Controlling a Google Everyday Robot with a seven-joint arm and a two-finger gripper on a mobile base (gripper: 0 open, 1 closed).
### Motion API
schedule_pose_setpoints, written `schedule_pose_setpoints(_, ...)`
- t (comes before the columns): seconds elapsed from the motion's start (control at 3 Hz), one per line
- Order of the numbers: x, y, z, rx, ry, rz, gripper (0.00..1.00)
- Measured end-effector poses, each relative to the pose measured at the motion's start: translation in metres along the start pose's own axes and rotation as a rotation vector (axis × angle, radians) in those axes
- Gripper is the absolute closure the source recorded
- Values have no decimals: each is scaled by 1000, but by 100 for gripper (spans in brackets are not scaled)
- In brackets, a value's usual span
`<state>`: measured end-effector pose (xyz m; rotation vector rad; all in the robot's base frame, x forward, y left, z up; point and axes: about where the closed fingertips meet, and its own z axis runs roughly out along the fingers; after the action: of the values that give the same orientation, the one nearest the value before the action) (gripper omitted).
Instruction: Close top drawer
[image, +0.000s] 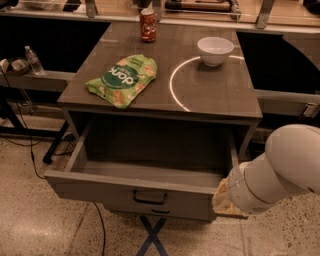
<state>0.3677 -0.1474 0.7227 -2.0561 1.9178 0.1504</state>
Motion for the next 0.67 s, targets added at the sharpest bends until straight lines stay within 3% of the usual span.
schedule_pose_setpoints(0.33,0,1,0,-1,1,0,100)
schedule_pose_setpoints(0.67,7,-11,25,26,-14,30,100)
